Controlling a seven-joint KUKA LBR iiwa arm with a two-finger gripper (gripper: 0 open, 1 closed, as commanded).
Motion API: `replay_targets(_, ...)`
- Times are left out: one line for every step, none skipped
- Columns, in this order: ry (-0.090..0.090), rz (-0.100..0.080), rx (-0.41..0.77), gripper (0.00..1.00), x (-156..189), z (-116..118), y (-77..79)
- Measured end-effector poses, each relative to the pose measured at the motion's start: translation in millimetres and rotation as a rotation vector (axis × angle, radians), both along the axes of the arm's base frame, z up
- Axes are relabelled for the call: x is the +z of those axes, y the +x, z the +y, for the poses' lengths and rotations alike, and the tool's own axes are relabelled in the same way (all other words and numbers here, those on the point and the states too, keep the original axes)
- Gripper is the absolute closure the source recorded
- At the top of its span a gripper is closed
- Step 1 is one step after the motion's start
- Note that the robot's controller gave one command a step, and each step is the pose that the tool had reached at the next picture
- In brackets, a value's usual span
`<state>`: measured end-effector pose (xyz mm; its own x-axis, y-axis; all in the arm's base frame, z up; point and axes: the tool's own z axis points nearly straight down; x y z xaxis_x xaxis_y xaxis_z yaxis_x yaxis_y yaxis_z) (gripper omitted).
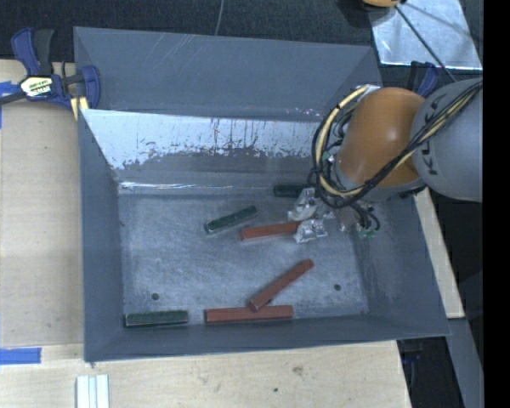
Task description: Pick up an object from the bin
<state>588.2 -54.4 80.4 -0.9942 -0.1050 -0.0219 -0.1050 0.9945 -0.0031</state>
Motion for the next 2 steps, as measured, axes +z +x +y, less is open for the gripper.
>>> replay_targets(0.0,0.0,0.0,1.0,0,0,0.0)
replay_targets(0.001,0.018,-0.017,1.0,136,18,7.2)
